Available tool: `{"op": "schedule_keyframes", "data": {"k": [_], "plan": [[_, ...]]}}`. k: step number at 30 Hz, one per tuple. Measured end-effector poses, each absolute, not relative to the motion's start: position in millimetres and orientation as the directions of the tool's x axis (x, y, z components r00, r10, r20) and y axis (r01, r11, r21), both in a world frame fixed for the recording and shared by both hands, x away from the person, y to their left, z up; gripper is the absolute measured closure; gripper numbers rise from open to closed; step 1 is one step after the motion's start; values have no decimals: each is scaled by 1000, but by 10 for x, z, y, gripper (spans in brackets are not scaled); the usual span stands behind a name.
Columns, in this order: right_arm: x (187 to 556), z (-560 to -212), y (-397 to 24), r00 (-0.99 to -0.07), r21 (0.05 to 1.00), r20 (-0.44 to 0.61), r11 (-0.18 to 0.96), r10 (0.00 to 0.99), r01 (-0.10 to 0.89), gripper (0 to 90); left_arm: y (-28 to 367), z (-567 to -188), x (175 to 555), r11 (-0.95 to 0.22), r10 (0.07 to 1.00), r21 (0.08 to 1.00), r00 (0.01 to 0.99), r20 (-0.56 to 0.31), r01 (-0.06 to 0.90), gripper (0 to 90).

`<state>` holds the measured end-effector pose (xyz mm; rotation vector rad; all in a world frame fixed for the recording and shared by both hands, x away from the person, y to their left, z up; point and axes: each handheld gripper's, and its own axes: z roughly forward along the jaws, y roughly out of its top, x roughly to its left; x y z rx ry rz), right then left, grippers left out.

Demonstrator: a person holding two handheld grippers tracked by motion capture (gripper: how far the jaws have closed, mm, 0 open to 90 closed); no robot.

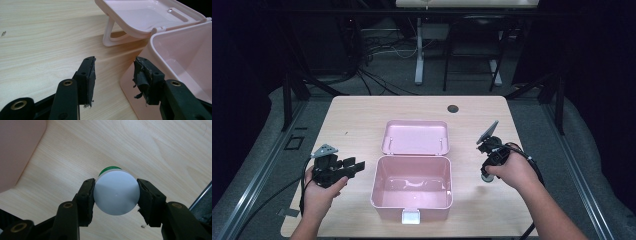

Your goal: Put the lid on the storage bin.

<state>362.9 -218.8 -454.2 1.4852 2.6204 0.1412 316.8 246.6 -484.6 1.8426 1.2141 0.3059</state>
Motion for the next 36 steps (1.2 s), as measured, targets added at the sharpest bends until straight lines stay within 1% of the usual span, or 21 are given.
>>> {"op": "schedule_keyframes", "data": {"k": [8, 15, 16, 26, 31, 36], "plan": [[3607, -4384, -2015, -559, 133, -71, 563, 826, 816, 505, 2467, -4849, 3171, -133, 835, 776, 491, -247, 616, 520], [3578, -4220, -1872, -587, 132, -53, 588, 808, 798, 505, 2464, -4857, 3173, -134, 833, 774, 493, -249, 618, 518], [3574, -4210, -1857, -587, 144, -51, 588, 808, 796, 505, 2464, -4857, 3174, -137, 833, 773, 495, -248, 619, 518], [3576, -3995, -1685, -622, 134, -46, 622, 782, 772, 505, 2467, -4854, 3178, -136, 831, 773, 496, -251, 620, 517], [3562, -3888, -1617, -639, 157, -38, 636, 768, 755, 505, 2460, -4859, 3178, -139, 829, 772, 499, -252, 620, 516], [3537, -3773, -1531, -654, 150, -36, 651, 756, 744, 505, 2462, -4859, 3181, -137, 831, 773, 496, -251, 620, 516]]}}
